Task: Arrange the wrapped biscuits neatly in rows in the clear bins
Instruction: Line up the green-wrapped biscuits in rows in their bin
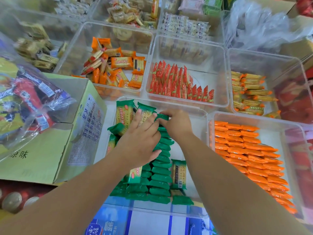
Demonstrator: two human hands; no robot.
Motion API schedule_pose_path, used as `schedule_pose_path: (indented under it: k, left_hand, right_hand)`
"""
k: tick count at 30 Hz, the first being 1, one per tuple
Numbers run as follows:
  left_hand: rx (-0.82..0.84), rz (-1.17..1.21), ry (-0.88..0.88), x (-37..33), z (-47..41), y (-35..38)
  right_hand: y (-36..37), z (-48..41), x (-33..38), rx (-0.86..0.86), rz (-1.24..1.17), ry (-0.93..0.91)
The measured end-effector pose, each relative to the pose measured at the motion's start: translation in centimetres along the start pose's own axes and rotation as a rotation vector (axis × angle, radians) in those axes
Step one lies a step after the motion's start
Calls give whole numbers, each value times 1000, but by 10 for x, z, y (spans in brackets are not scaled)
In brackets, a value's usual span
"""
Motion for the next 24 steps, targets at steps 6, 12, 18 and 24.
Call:
schedule_pose_path:
  k: [6,12,18,24]
  left_hand:
    - [-29,284,-435,29,51,-11]
    - [-42,424,-619,24,110,11]
    - [35,631,-745,19,124,40]
    - [72,631,-721,19,124,48]
  right_hand:
    - [11,3,-18,-79,-239,146]
    - [16,11,-32,-141,-472,265]
    - [38,13,-49,53,-624,448]
    - [45,10,-53,10,-643,415]
Point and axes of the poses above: each hand's wrist, its own z-axis away from the middle knuckle, its own y-axis out of the palm, x = y × z, the point moved 7 cm from there along -z, towards the middle knuckle, and after that the axes turned 2 degrees about x, right-handed, at the moved point
